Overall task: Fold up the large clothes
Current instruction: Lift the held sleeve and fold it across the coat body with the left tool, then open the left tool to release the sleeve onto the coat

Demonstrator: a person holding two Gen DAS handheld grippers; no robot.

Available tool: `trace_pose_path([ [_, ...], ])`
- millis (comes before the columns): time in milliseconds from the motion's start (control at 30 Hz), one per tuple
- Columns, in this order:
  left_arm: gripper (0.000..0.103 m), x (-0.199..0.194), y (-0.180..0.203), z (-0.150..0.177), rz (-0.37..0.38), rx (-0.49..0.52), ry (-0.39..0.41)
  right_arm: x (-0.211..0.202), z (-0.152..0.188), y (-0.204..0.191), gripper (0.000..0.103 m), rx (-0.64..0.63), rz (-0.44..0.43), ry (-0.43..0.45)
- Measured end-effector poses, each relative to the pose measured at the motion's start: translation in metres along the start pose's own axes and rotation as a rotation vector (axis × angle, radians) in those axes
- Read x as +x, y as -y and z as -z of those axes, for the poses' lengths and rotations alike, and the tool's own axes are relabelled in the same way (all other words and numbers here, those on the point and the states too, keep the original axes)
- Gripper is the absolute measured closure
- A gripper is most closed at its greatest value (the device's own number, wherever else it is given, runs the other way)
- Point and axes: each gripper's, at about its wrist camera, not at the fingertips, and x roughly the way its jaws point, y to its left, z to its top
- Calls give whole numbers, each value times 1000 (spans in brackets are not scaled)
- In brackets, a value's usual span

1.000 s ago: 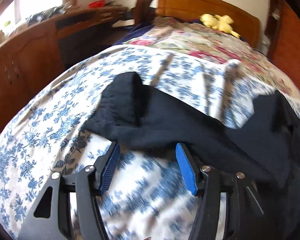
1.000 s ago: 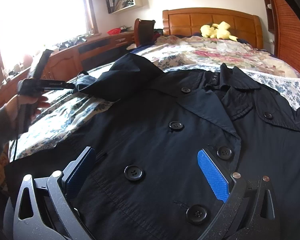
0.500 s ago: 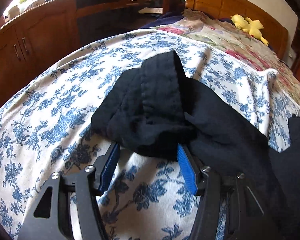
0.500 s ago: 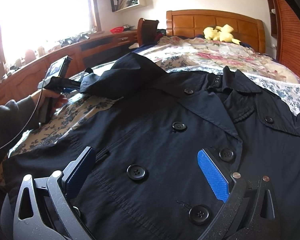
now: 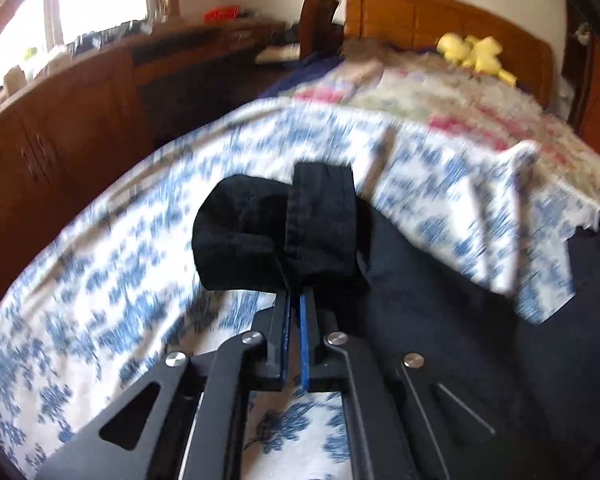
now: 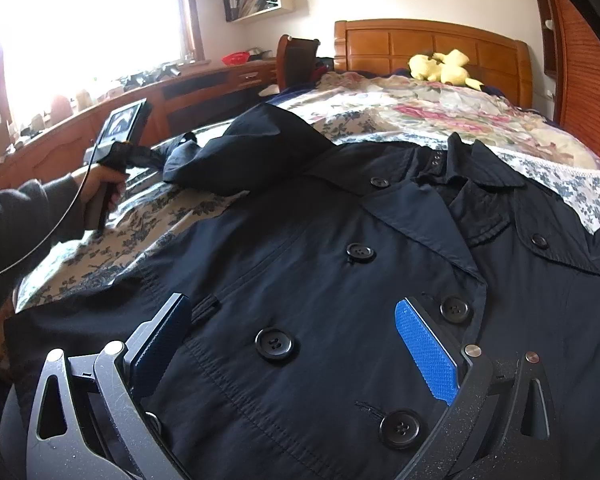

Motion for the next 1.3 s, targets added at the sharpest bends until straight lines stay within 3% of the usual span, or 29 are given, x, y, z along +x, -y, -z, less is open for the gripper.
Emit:
trace_pose_path([
  [233,103,-50,35,-22,41,65,110,1,0,-2,0,-2,3,3],
  [567,103,-163,125,-29,243,210,243,-13,-5,5,0,16,12,30],
  [867,103,-264,195,1,467,327,301,-74,-12,30,0,58,111,108],
  [1033,103,-298,219,25,577,363,284,-101,-15,34,0,56,149,127],
  [1300,103,-320,232,81,637,387,233,-142,-19,44,0,74,183,179],
])
